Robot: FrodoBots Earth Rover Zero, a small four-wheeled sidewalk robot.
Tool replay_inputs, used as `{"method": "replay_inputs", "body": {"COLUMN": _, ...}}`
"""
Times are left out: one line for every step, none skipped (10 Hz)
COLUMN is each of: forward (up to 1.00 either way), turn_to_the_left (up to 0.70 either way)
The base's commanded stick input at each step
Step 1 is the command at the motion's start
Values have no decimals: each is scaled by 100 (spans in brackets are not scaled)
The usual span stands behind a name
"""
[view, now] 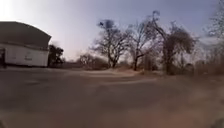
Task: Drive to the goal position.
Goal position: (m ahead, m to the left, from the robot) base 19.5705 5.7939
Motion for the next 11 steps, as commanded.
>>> {"method": "replay_inputs", "body": {"forward": 70, "turn_to_the_left": 0}}
{"method": "replay_inputs", "body": {"forward": 70, "turn_to_the_left": 0}}
{"method": "replay_inputs", "body": {"forward": 70, "turn_to_the_left": 0}}
{"method": "replay_inputs", "body": {"forward": 70, "turn_to_the_left": 0}}
{"method": "replay_inputs", "body": {"forward": 70, "turn_to_the_left": 0}}
{"method": "replay_inputs", "body": {"forward": 70, "turn_to_the_left": 0}}
{"method": "replay_inputs", "body": {"forward": 70, "turn_to_the_left": 0}}
{"method": "replay_inputs", "body": {"forward": 70, "turn_to_the_left": 0}}
{"method": "replay_inputs", "body": {"forward": 70, "turn_to_the_left": 0}}
{"method": "replay_inputs", "body": {"forward": 70, "turn_to_the_left": 0}}
{"method": "replay_inputs", "body": {"forward": 70, "turn_to_the_left": 0}}
